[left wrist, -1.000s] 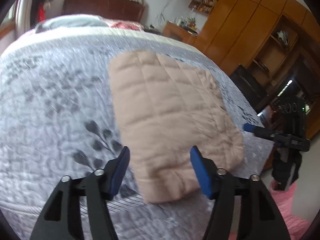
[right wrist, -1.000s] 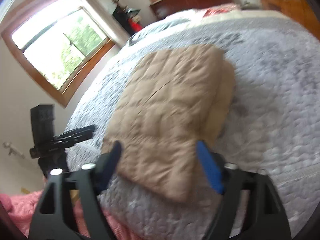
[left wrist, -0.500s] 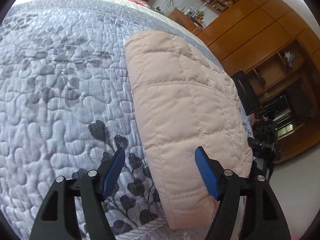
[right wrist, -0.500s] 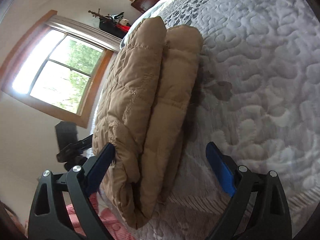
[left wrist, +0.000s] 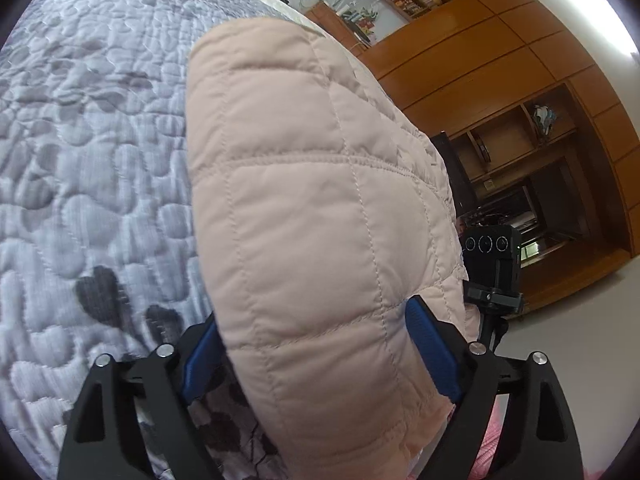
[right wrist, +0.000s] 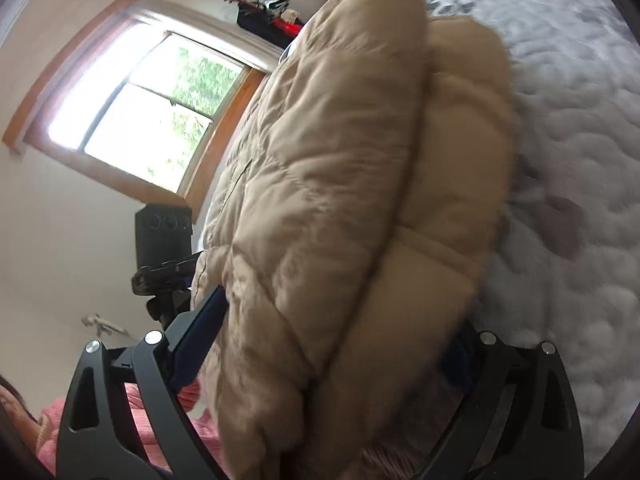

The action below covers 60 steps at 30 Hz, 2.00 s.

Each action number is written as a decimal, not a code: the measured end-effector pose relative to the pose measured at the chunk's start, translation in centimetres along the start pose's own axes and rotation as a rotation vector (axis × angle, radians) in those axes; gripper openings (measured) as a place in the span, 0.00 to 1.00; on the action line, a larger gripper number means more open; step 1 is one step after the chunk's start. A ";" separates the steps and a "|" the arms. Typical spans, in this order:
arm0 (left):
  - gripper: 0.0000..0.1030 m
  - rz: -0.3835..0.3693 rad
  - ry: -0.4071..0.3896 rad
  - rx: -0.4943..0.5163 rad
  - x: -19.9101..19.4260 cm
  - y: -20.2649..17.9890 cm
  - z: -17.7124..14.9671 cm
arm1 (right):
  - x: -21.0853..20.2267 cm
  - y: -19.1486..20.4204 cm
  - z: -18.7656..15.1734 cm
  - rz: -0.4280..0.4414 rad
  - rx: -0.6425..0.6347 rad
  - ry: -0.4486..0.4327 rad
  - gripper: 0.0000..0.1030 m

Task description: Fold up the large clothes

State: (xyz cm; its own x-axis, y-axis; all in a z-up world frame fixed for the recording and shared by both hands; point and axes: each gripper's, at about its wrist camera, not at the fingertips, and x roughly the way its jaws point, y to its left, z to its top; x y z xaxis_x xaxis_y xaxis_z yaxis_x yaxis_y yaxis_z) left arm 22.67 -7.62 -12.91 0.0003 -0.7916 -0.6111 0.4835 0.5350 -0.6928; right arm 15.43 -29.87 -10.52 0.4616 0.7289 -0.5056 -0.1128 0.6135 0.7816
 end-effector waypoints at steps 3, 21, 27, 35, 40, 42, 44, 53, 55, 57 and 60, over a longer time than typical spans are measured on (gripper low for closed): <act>0.82 0.022 -0.010 0.012 0.1 -0.7 -0.2 | 1.1 0.9 0.4 -0.003 -0.028 0.000 0.90; 0.54 0.022 -0.162 0.104 -5.8 -3.7 0.8 | 0.1 7.6 3.5 -0.025 -0.172 -0.069 0.51; 0.54 0.053 -0.266 0.091 -9.4 -2.6 4.0 | 2.3 11.1 9.4 -0.020 -0.258 -0.036 0.51; 0.55 0.148 -0.377 0.029 -13.4 2.1 8.8 | 10.0 12.5 18.4 0.005 -0.328 0.069 0.51; 0.55 0.189 -0.377 -0.037 -13.9 7.1 11.6 | 15.5 10.8 22.4 0.014 -0.314 0.125 0.52; 0.55 0.202 -0.363 -0.056 -13.9 9.4 12.4 | 17.6 9.4 23.6 0.013 -0.294 0.149 0.51; 0.56 0.220 -0.341 -0.071 -13.0 11.0 13.1 | 19.6 8.1 24.7 0.011 -0.268 0.168 0.52; 0.68 0.282 -0.322 -0.045 -11.4 11.0 13.0 | 19.7 6.2 25.0 0.007 -0.221 0.173 0.72; 0.72 0.304 -0.323 -0.050 -11.6 10.7 12.7 | 18.7 7.4 24.1 -0.022 -0.247 0.160 0.74; 0.74 0.340 -0.336 -0.029 -12.5 10.7 12.2 | 17.0 7.4 22.9 -0.046 -0.255 0.152 0.76; 0.76 0.398 -0.357 0.022 -13.6 9.6 10.3 | 14.5 6.9 20.7 -0.095 -0.280 0.138 0.76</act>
State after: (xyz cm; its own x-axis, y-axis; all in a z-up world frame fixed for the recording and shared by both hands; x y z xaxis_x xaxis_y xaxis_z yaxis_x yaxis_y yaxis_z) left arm 36.28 5.24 -7.28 0.4831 -0.5817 -0.6544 0.4035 0.8112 -0.4232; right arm 39.60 -21.35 -4.88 0.3597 0.6873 -0.6311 -0.3216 0.7262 0.6076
